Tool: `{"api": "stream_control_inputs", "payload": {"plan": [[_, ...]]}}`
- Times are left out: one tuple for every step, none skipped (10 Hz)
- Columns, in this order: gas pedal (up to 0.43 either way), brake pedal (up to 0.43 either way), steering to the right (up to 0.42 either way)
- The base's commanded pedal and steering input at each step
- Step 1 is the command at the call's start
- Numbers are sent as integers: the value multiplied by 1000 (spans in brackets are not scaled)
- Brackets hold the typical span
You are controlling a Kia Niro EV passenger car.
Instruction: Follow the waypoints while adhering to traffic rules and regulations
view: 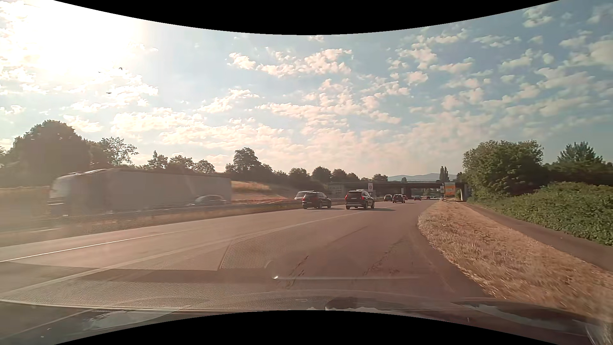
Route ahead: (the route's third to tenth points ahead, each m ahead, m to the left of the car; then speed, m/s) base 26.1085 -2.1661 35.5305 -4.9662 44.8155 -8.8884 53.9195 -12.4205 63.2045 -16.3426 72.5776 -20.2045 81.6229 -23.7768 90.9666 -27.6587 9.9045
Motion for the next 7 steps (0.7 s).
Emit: {"api": "stream_control_inputs", "payload": {"plan": [[220,0,138],[220,0,136],[228,0,129],[240,0,120],[260,0,111],[280,0,102],[287,0,94]]}}
